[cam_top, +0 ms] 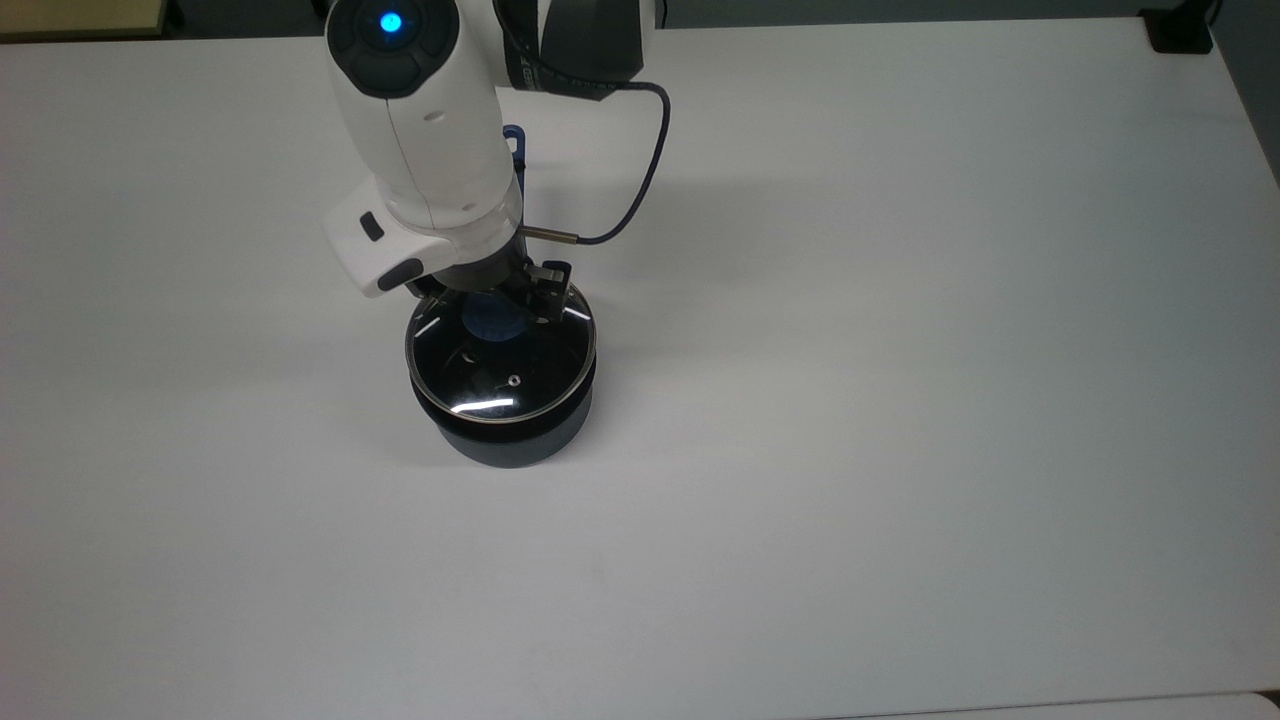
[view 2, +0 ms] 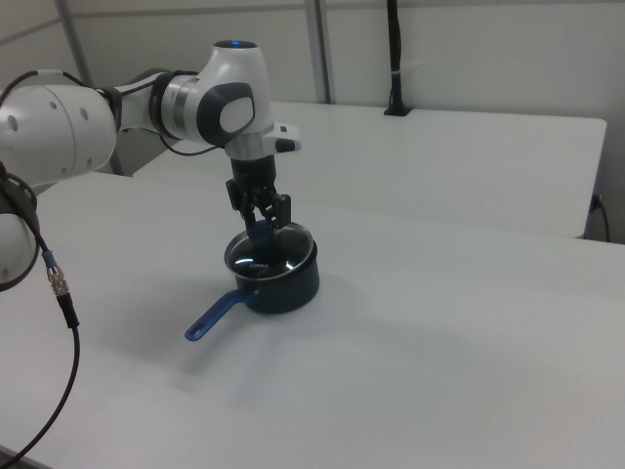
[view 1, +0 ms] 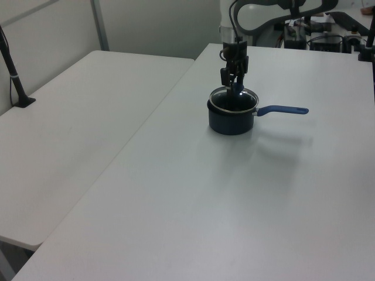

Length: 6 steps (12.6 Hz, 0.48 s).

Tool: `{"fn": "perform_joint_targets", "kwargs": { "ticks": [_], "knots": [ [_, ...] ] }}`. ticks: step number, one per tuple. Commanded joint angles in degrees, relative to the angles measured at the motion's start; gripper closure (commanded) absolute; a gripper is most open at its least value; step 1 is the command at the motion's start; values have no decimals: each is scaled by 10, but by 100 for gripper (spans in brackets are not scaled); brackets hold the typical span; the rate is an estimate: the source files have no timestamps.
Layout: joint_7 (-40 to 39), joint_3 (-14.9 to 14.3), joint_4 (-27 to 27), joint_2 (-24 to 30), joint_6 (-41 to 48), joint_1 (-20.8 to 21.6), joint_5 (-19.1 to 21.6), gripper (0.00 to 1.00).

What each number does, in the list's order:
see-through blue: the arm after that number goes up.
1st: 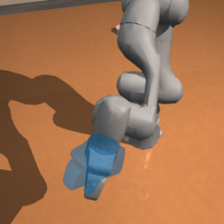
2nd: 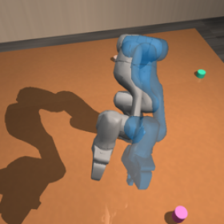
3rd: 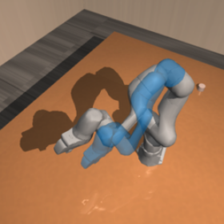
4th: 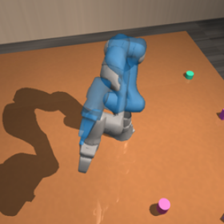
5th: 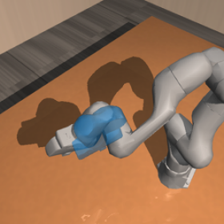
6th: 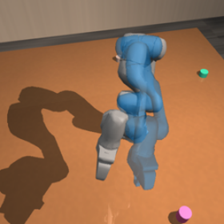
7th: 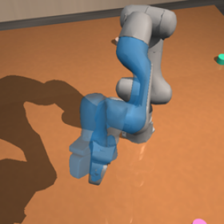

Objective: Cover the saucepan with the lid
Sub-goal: 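Lower the lid onto the saucepan rim and open the gripper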

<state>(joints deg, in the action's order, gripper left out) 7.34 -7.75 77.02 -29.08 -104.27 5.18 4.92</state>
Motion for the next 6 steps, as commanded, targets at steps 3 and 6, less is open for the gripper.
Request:
{"fn": "perform_joint_targets", "kwargs": {
  "ticks": [3,6],
  "knots": [
    [14,-9,-37,-20,20,11,13,56],
    [27,-9,-42,-27,17,11,14,56]
  ]
}}
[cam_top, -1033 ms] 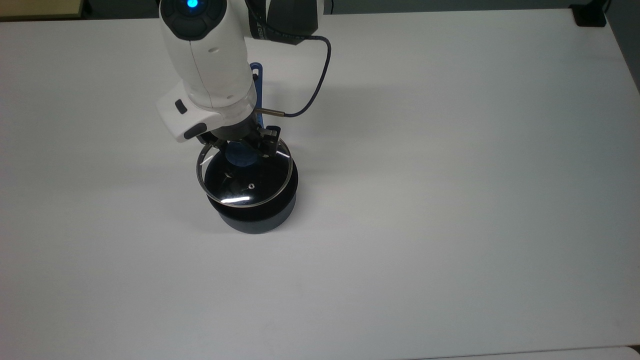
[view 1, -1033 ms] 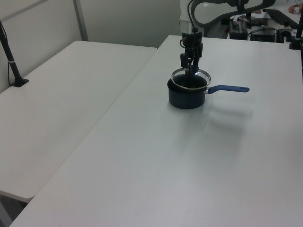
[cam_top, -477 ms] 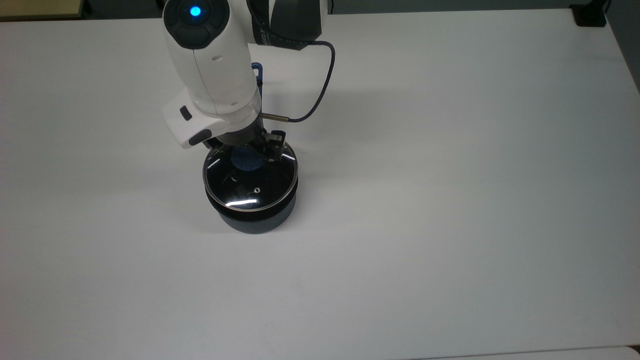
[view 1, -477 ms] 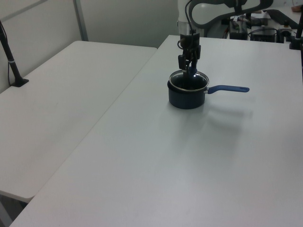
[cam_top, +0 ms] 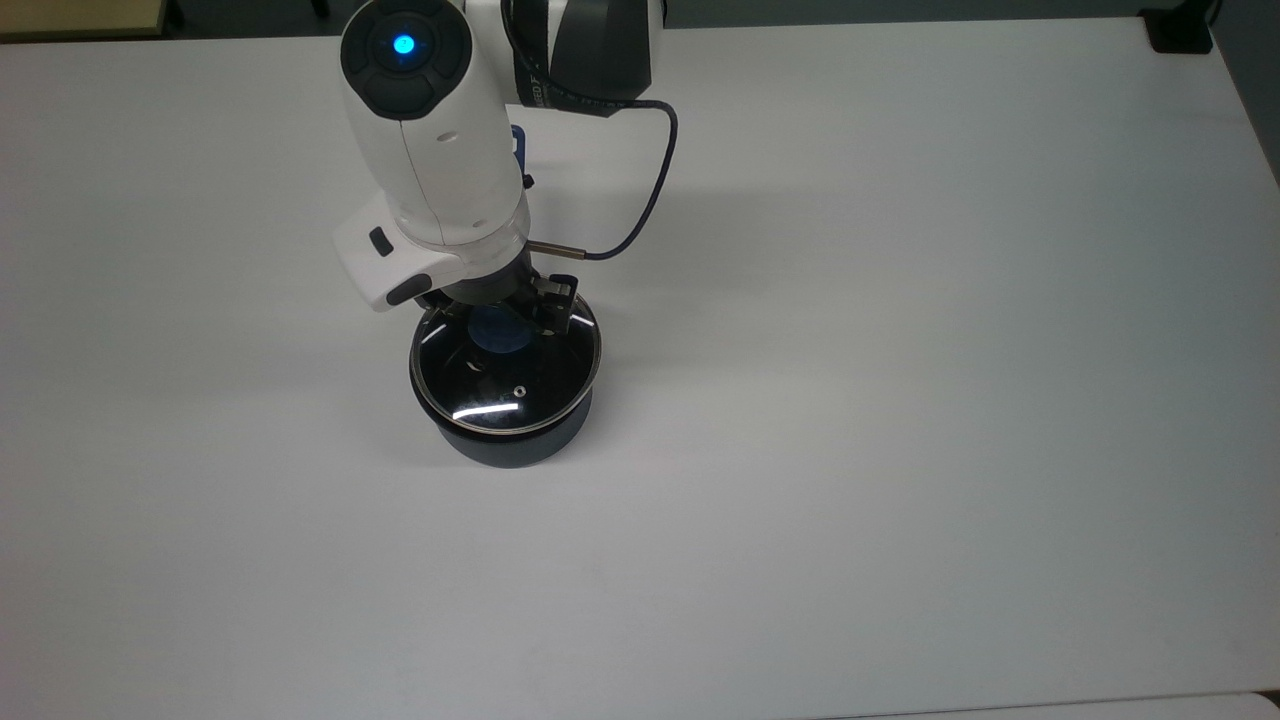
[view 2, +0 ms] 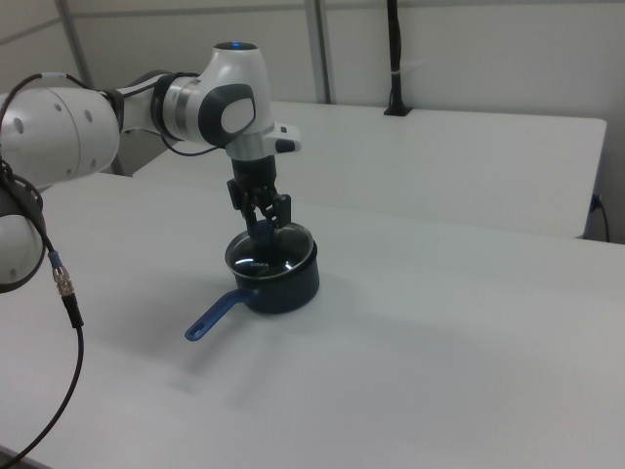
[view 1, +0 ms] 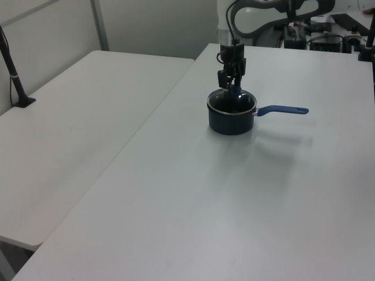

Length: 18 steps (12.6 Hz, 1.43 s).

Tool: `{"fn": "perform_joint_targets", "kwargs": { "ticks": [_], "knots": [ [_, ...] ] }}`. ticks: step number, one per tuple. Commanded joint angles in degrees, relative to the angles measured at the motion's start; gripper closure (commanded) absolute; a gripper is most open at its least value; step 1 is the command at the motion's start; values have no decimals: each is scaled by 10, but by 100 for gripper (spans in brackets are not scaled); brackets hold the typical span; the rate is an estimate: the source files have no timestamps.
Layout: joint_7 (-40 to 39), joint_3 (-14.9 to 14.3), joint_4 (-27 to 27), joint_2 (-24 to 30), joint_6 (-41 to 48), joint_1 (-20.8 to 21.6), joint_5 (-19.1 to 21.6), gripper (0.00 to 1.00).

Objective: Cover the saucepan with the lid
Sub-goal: 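Lower the lid onto the saucepan rim and open the gripper, then raise the open gripper up away from the lid knob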

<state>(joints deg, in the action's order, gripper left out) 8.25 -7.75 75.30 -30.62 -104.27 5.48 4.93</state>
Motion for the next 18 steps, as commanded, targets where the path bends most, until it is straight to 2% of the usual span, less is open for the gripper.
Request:
{"fn": "perform_joint_targets", "kwargs": {
  "ticks": [1,5,7,8,9,10,11,14,18],
  "knots": [
    [19,-8,-24,-14,16,8,14,56],
    [19,-9,-24,-17,14,8,14,55],
    [19,-9,-23,-19,14,6,13,47],
    [19,-9,-19,-18,5,5,13,40],
    [22,-9,-18,-18,0,6,13,21],
    [24,-9,-17,-18,-1,5,13,8],
    [24,-9,-17,-18,-1,6,12,0],
    [20,-9,-5,15,6,6,9,0],
    [12,-9,133,164,8,2,-9,0]
  ]
}}
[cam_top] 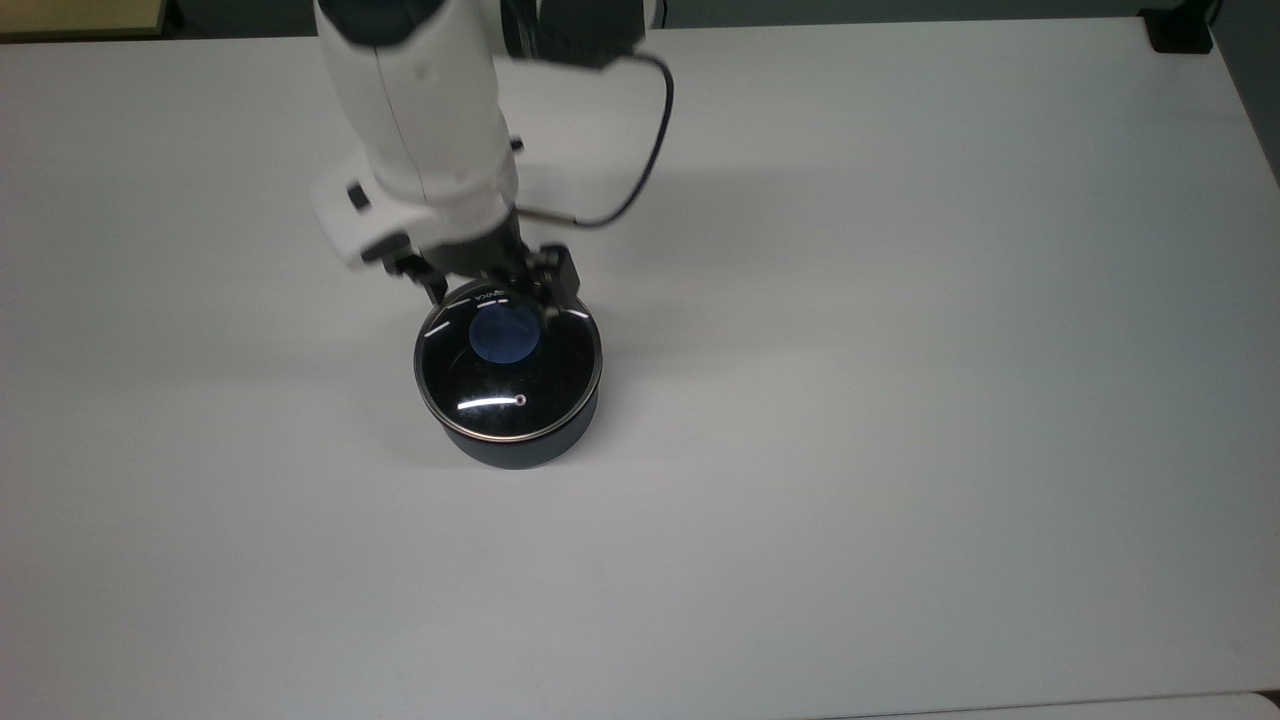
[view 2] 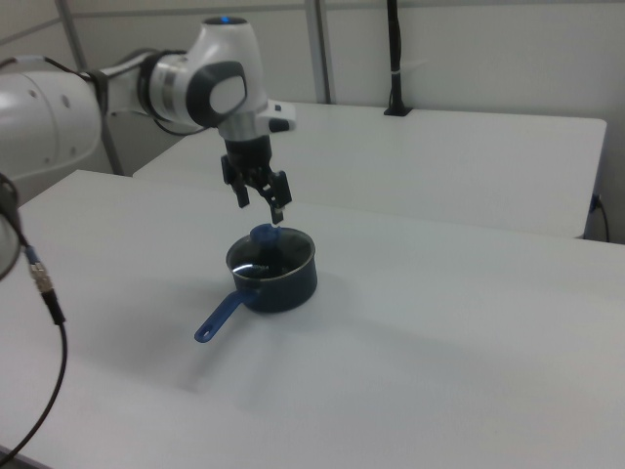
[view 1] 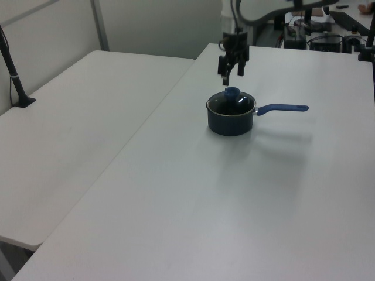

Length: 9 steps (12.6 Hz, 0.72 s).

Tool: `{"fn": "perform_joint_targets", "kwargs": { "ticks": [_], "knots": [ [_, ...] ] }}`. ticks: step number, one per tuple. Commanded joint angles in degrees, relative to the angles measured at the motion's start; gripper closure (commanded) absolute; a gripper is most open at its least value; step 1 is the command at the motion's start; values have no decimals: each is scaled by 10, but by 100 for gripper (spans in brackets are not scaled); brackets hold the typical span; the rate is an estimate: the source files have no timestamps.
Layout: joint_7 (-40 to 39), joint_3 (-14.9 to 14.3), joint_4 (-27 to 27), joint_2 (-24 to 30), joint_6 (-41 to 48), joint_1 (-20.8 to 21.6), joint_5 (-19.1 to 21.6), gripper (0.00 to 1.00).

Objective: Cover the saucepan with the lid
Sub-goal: 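Raise the open gripper up away from the lid knob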

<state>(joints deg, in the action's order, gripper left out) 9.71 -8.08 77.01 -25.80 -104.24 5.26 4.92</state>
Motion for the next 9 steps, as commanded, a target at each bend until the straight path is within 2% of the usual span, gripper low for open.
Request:
{"fn": "perform_joint_targets", "kwargs": {
  "ticks": [1,3,5,9],
  "knots": [
    [-2,-5,152,156,19,1,-15,0],
    [-4,-4,196,216,34,-11,-34,0],
    [-6,-4,221,253,41,-22,-40,0],
    [-6,-4,222,262,62,-33,-45,0]
  ]
}}
